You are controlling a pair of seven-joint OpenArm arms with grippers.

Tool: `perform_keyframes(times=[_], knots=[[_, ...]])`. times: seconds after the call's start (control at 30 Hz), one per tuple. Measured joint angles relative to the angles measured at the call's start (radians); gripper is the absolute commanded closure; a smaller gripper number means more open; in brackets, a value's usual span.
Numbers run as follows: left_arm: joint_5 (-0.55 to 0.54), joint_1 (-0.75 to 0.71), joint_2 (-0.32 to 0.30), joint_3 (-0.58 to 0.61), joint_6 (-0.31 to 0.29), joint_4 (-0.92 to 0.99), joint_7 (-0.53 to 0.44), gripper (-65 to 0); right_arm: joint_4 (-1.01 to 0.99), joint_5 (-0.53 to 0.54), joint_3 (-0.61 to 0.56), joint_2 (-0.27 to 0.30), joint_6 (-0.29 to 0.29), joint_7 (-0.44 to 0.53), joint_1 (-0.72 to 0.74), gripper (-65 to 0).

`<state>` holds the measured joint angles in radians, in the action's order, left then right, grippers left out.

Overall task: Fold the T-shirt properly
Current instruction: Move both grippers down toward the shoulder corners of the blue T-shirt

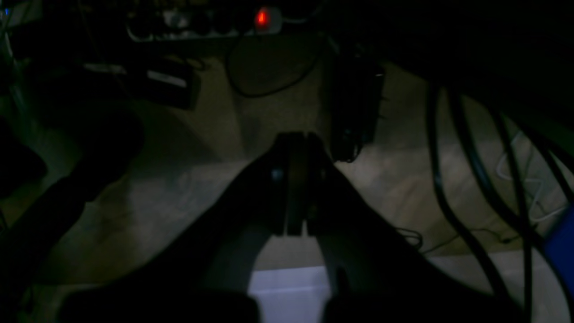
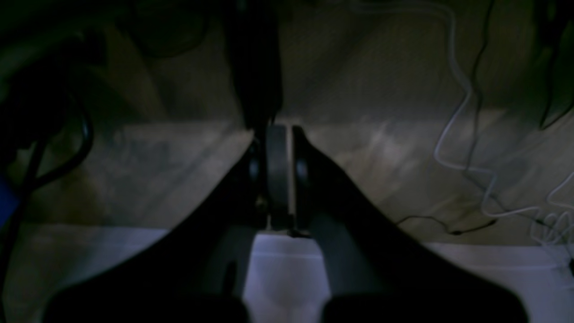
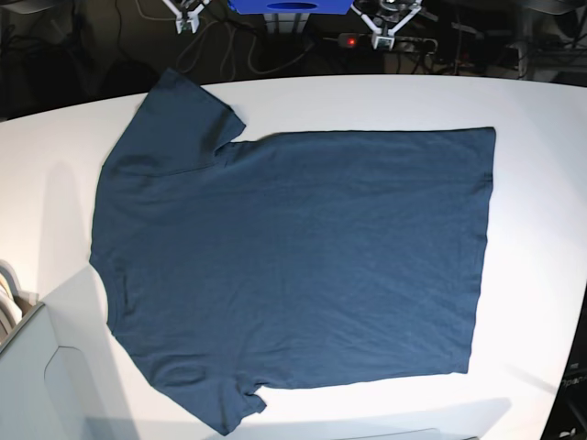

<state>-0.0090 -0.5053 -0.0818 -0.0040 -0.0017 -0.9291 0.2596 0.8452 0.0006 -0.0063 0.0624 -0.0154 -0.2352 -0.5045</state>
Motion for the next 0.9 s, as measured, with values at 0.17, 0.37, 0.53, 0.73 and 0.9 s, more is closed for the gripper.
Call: perform_keyframes(times=[0.17, 0.37, 0.53, 0.73, 0.9], knots=[[0.002, -0.035, -0.019, -0.002, -0.001, -0.026, -0.001, 0.0, 0.035, 0.001, 0.0, 0.015, 0.0, 0.0, -0.024, 0.0], [0.002, -0.027, -0.018, -0.004, 0.001, -0.033, -0.01, 0.0, 0.039, 0.0, 0.0, 0.02, 0.0, -0.001, -0.026, 0.0], [0.002, -0.035, -0.018, -0.004, 0.001, -0.033, -0.008, 0.0, 0.04, 0.0, 0.0, 0.023, 0.0, -0.001, -0.027, 0.0], [0.002, -0.061, -0.02, -0.004, 0.002, -0.06, -0.002, 0.0, 0.055, 0.0, 0.0, 0.023, 0.0, 0.003, -0.045, 0.0], [0.002, -0.145, -0.021, -0.004, 0.002, -0.22, -0.002, 0.0, 0.202, -0.001, -0.002, 0.036, 0.002, -0.003, -0.126, 0.0]])
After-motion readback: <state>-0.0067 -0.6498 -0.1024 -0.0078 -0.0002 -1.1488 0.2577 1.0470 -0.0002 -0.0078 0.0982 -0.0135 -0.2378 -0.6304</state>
